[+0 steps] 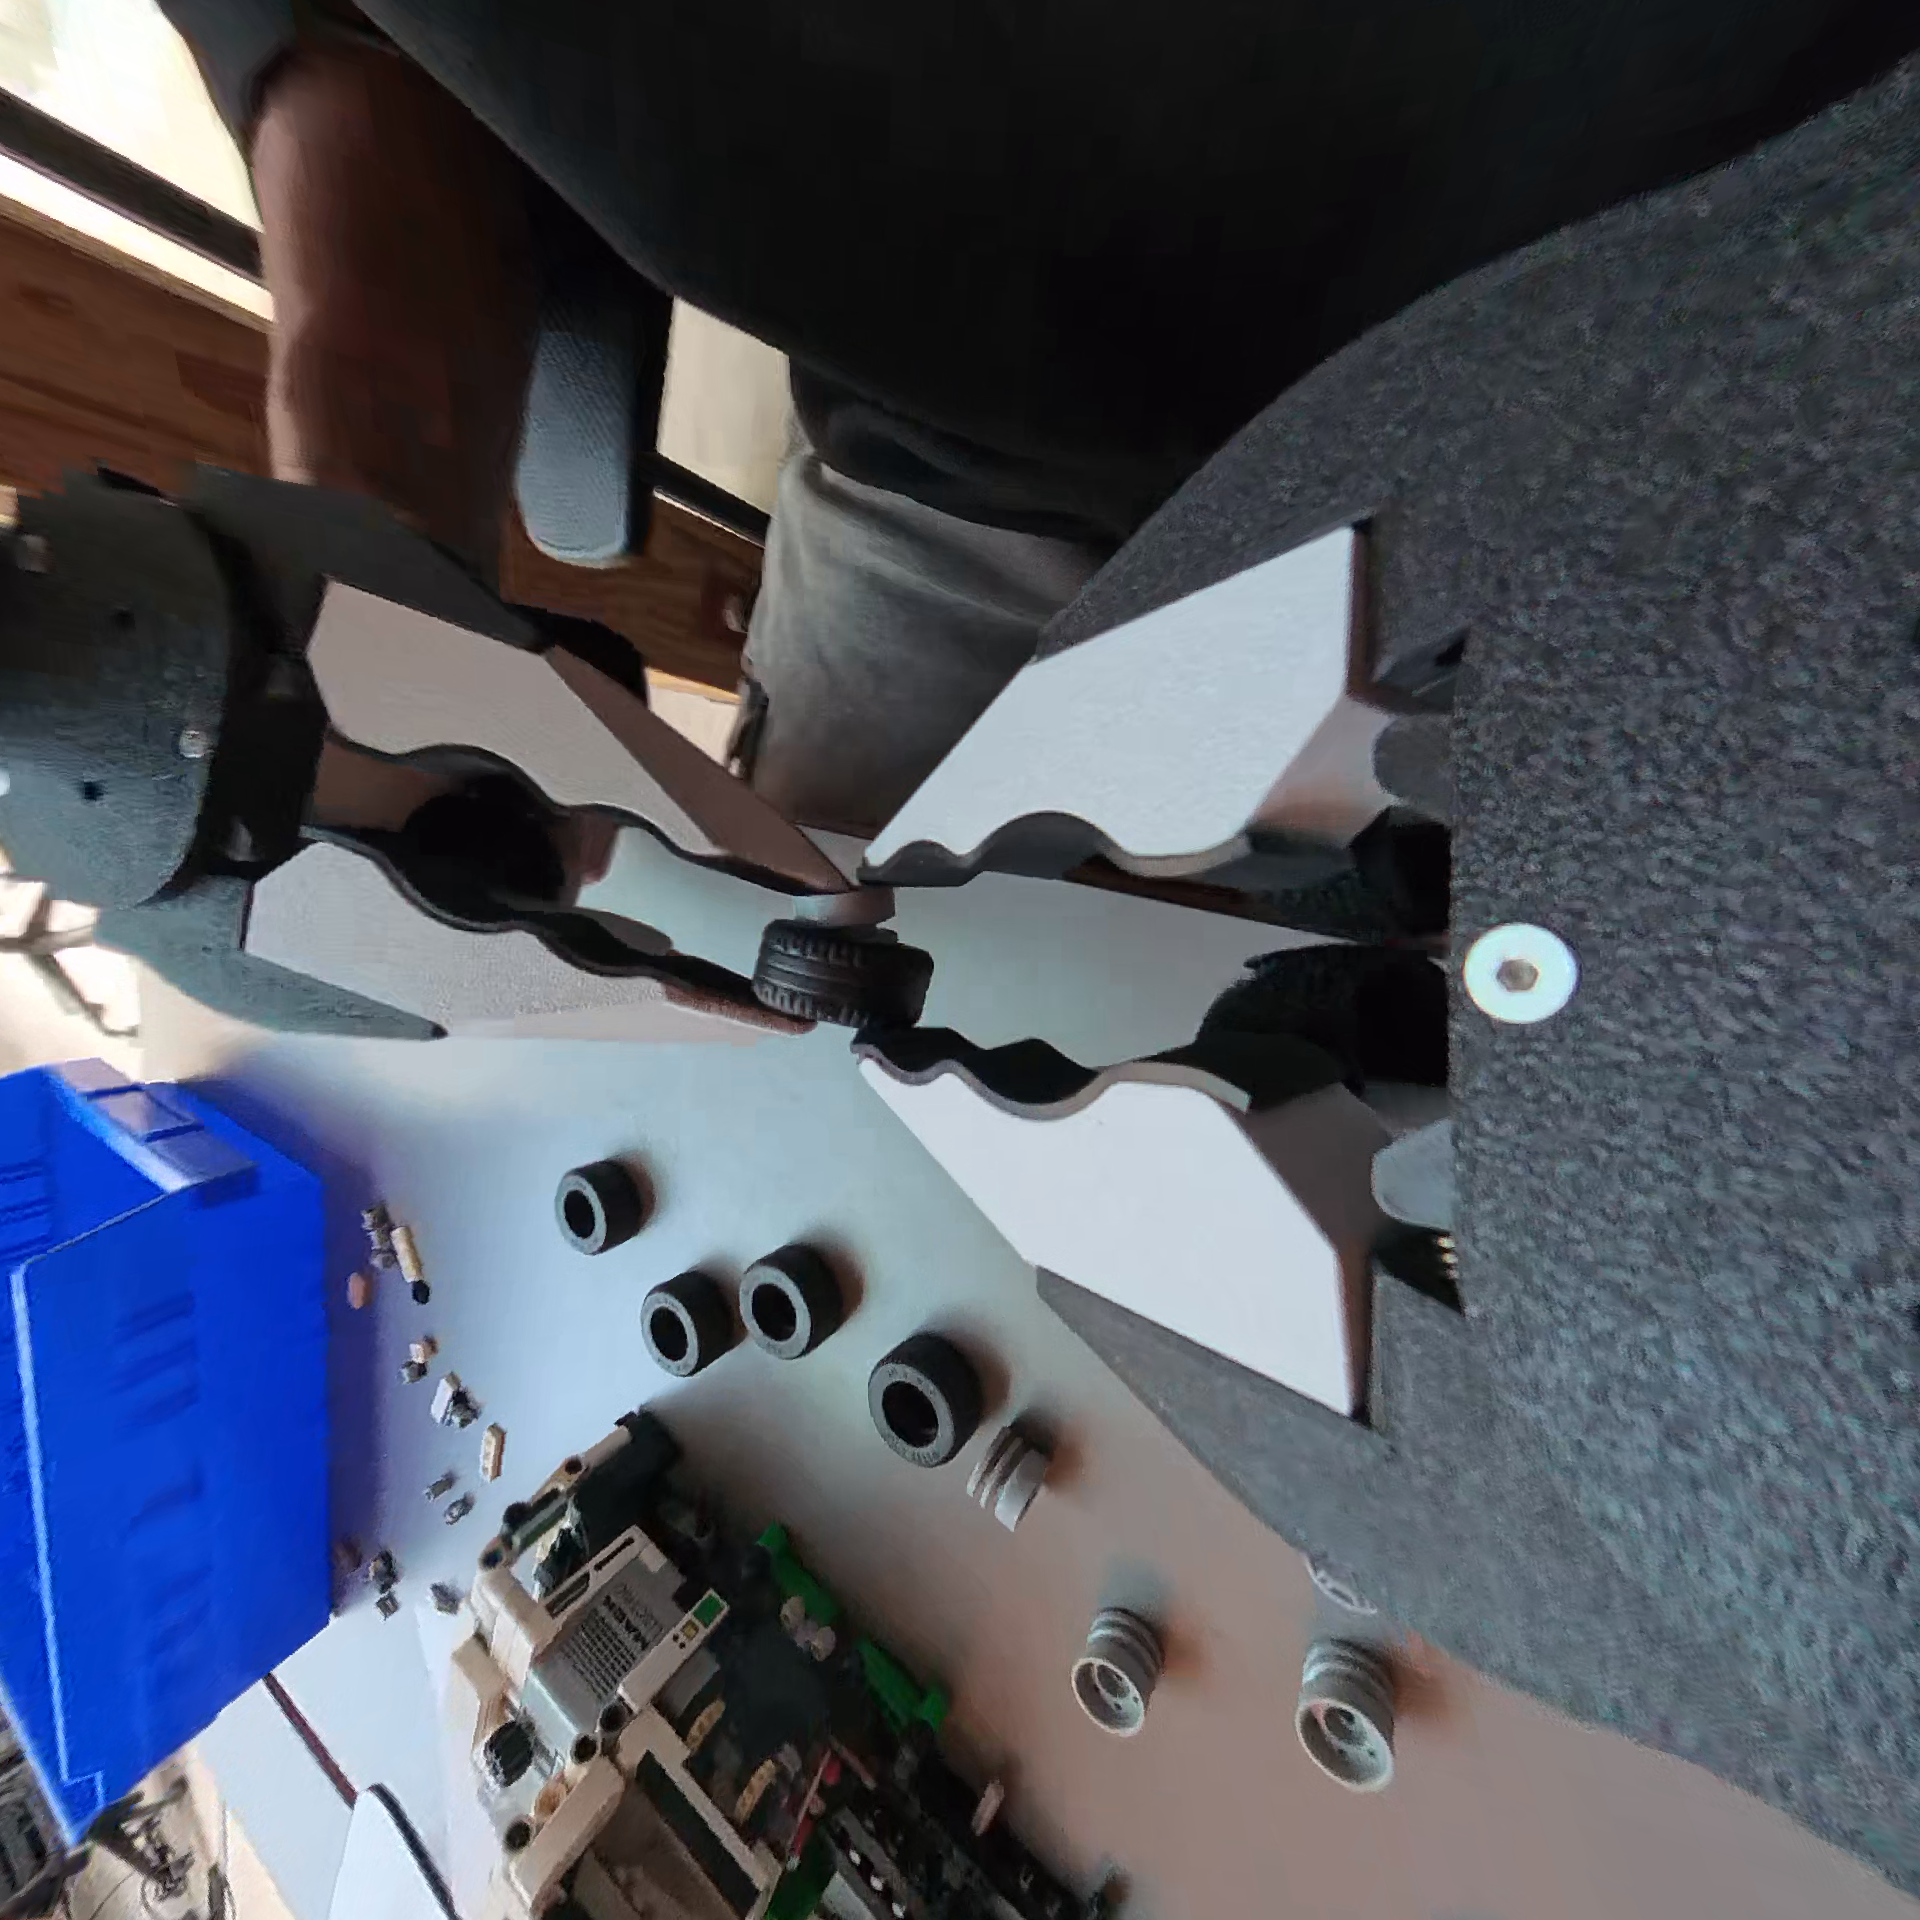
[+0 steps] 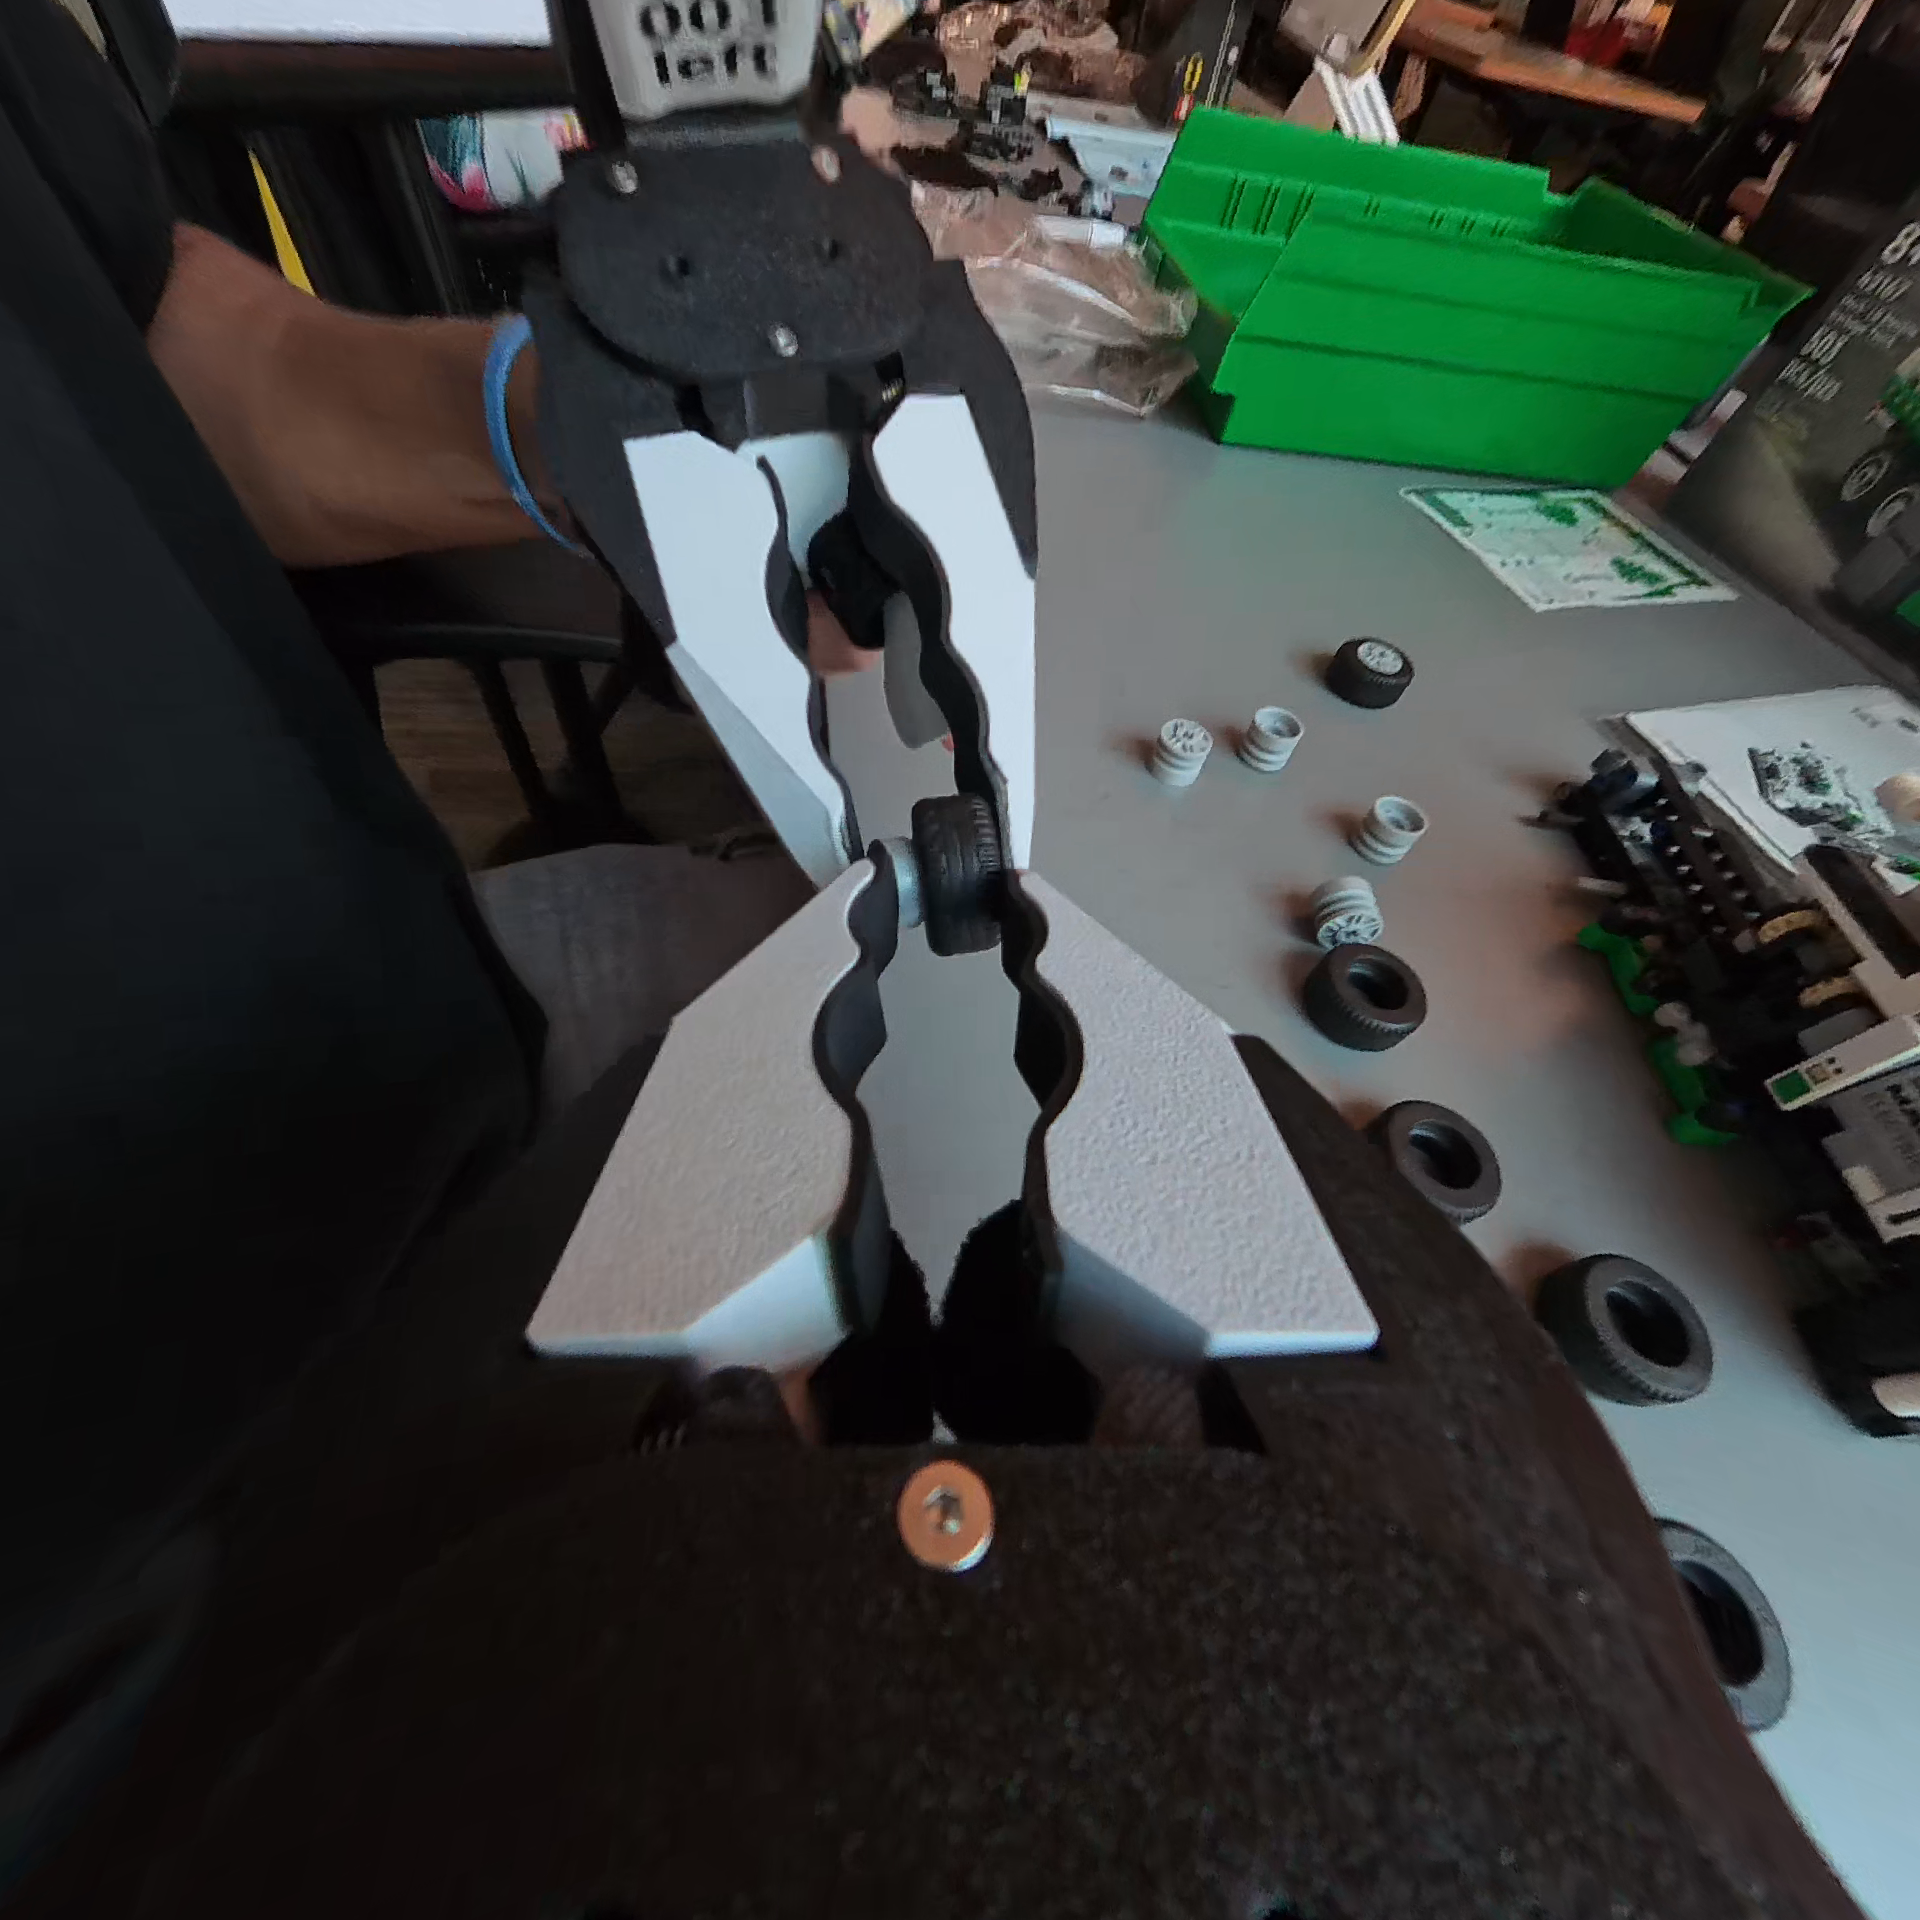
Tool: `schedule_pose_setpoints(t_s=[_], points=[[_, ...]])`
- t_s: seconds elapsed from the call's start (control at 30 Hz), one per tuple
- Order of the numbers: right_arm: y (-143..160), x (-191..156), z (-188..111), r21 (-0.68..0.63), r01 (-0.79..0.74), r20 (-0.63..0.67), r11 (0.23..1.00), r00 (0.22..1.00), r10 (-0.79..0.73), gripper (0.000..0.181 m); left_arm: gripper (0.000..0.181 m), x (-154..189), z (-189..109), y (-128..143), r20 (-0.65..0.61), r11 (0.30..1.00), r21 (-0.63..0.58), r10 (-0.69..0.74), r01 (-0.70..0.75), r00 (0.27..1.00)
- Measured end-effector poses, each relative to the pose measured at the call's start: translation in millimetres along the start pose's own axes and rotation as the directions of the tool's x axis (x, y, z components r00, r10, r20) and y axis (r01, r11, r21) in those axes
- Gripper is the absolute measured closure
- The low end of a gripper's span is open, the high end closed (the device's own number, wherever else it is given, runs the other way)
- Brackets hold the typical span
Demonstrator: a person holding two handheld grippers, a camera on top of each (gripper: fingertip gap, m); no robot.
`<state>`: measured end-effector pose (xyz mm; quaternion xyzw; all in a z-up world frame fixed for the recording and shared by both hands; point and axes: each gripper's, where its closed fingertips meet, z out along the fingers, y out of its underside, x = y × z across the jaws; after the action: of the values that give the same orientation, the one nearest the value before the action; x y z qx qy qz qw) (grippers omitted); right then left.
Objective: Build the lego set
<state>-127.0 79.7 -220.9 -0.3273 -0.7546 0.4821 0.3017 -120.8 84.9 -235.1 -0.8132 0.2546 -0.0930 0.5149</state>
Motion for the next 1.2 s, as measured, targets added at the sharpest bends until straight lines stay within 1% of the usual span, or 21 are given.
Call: schedule_pose_setpoints(t_s=[0.07, 0.17, 0.23, 0.27, 0.33, 0.4, 0.53, 0.57, 0.63, 0.7, 0.8, 0.87, 0.9, 0.97, 1.03, 1.13, 1.2], points=[[-11, 2, -4, 0.096, -0.049, 0.014, 0.994, 0.999, 0.048, 0.162, 0.155, -1, -6, -11, -0.034, 0.994, 0.088, -0.064, 0.066, 0.997], [-29, 0, -11, 0.26, -0.163, 0.101, 0.952, 0.985, 0.141, 0.162, 0.155, 3, -13, -26, -0.106, 0.971, 0.201, -0.109, 0.129, 0.988], [-34, 0, -13, 0.296, -0.205, 0.131, 0.933, 0.976, 0.172, 0.162, 0.168, 1, -16, -28, -0.11, 0.961, 0.232, -0.124, 0.147, 0.986], [-33, 0, -12, 0.287, -0.212, 0.134, 0.934, 0.975, 0.18, 0.162, 0.168, -1, -18, -28, -0.102, 0.96, 0.241, -0.124, 0.146, 0.987], [-29, 0, -10, 0.255, -0.223, 0.139, 0.941, 0.971, 0.193, 0.162, 0.168, -2, -19, -27, -0.104, 0.963, 0.228, -0.121, 0.142, 0.987], [-21, 2, -8, 0.195, -0.237, 0.134, 0.952, 0.968, 0.213, 0.161, 0.169, -3, -18, -24, -0.093, 0.97, 0.204, -0.115, 0.132, 0.989], [-11, 1, -3, 0.107, -0.205, 0.119, 0.973, 0.974, 0.192, 0.161, 0.169, -5, -15, -13, -0.066, 0.986, 0.14, -0.087, 0.096, 0.994], [-9, 2, -2, 0.087, -0.2, 0.11, 0.976, 0.976, 0.19, 0.158, 0.169, -5, -16, -10, -0.061, 0.989, 0.122, -0.081, 0.088, 0.995], [0, 4, 1, 0.027, -0.19, 0.083, 0.981, 0.979, 0.187, 0.149, 0.169, -5, -16, -3, -0.065, 0.995, 0.066, -0.069, 0.073, 0.996], [3, 3, 2, -0.004, -0.157, 0.072, 0.988, 0.985, 0.157, 0.149, 0.169, -6, -14, 7, -0.054, 0.998, -0.003, -0.055, 0.055, 0.997], [1, -3, 6, -0.05, -0.046, 0.056, 0.998, 0.997, 0.048, 0.149, 0.169, -2, -10, 24, -0.063, 0.993, -0.114, -0.025, 0.018, 0.998], [11, -11, 10, -0.161, 0.033, 0.058, 0.986, 0.998, -0.024, 0.155, 0.169, 4, -7, 29, -0.081, 0.989, -0.151, -0.005, -0.007, 0.997], [16, -18, 12, -0.211, 0.056, 0.088, 0.976, 0.995, -0.038, 0.157, 0.169, 7, -7, 31, -0.087, 0.985, -0.171, 0.005, -0.02, 0.996], [25, -27, 14, -0.292, 0.084, 0.14, 0.953, 0.989, -0.045, 0.152, 0.169, 11, -6, 36, -0.095, 0.978, -0.206, 0.023, -0.042, 0.995], [28, -29, 16, -0.324, 0.113, 0.147, 0.939, 0.987, -0.068, 0.149, 0.169, 12, -5, 39, -0.09, 0.972, -0.23, 0.035, -0.055, 0.995], [29, -29, 20, -0.342, 0.146, 0.142, 0.928, 0.985, -0.103, 0.155, 0.169, 13, -5, 43, -0.081, 0.959, -0.273, 0.058, -0.078, 0.995], [30, -29, 21, -0.361, 0.177, 0.134, 0.915, 0.981, -0.137, 0.154, 0.169, 13, -5, 43, -0.071, 0.956, -0.283, 0.06, -0.078, 0.996]])
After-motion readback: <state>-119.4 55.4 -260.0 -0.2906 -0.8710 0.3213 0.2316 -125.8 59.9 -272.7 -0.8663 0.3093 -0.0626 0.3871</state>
